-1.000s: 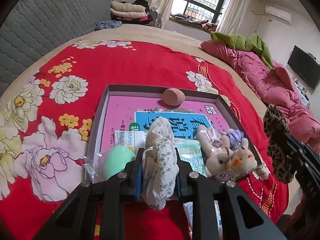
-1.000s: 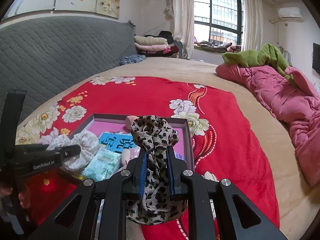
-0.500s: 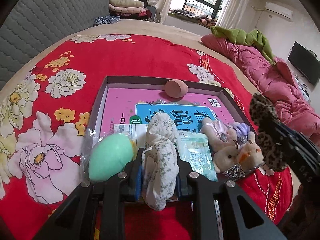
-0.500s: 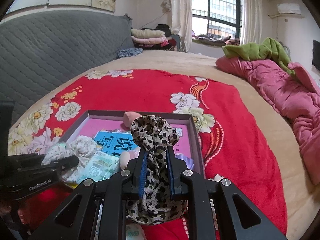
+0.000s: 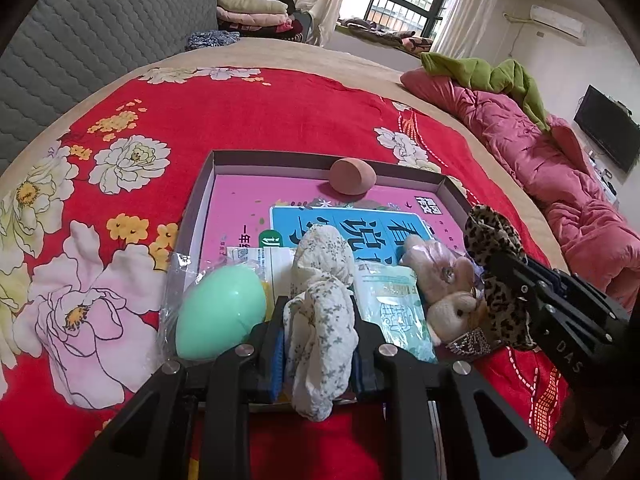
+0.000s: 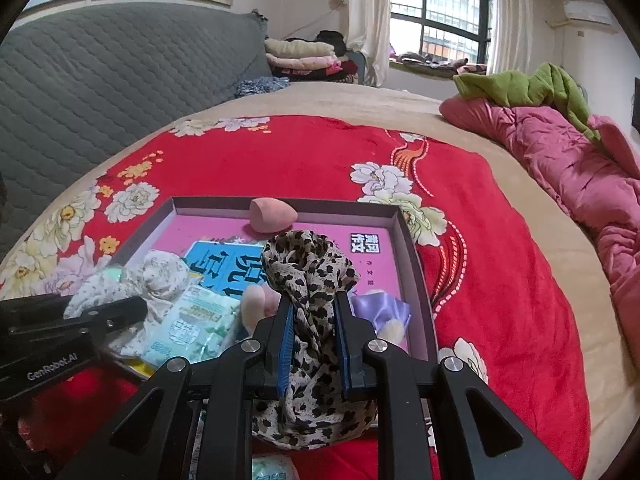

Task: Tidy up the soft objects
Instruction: 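Lower the white cloth into the box with the left tool while the right tool drops the leopard cloth in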

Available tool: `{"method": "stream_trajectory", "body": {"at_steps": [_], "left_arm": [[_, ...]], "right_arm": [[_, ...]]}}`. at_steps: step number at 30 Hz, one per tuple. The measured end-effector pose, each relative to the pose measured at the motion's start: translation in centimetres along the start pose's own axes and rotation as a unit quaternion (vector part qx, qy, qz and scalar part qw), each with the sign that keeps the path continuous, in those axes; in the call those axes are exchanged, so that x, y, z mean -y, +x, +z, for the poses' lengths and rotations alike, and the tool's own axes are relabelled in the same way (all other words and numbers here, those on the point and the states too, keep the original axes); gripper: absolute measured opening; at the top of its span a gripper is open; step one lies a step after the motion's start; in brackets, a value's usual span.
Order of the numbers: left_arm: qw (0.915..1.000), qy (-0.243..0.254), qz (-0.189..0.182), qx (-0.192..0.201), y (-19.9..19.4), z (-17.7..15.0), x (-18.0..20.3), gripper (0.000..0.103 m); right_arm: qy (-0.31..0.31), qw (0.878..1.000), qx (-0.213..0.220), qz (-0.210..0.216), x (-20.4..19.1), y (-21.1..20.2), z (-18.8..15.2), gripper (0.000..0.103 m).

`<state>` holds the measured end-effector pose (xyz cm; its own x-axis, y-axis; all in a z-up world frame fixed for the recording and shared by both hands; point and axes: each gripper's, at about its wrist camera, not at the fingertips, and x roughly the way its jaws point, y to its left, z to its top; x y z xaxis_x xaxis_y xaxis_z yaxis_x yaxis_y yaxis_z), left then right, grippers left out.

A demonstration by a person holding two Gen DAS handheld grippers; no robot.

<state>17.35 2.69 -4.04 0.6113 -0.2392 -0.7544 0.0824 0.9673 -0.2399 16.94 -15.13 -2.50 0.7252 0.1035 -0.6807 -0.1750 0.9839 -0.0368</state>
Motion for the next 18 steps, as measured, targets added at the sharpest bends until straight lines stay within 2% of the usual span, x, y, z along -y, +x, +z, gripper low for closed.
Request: {"method": "stream_trajectory", "body": {"at_steps": [5,9,18], "left_arm": [[1.0000,-0.001,-0.001,-0.001,-0.02,0.02,-0.01,0.025],[1.0000,-0.001,-0.002,-0.001,-0.06,0.02,-0.01,0.025],[1.0000,-0.002,-0.002,-0.001,0.09,-0.06,-0.01,0.025]], "right_arm": [[-0.003,1.000,-0.007,-0.004,-0.13,0.61,-0.23,0.022],[-0.003,1.000,-0.009,-0.005,-0.14,0.60,-0.40,0.029],[0.004,1.000,-0.009,-0.013,0.28,0.50,-0.53,0.032]]}}
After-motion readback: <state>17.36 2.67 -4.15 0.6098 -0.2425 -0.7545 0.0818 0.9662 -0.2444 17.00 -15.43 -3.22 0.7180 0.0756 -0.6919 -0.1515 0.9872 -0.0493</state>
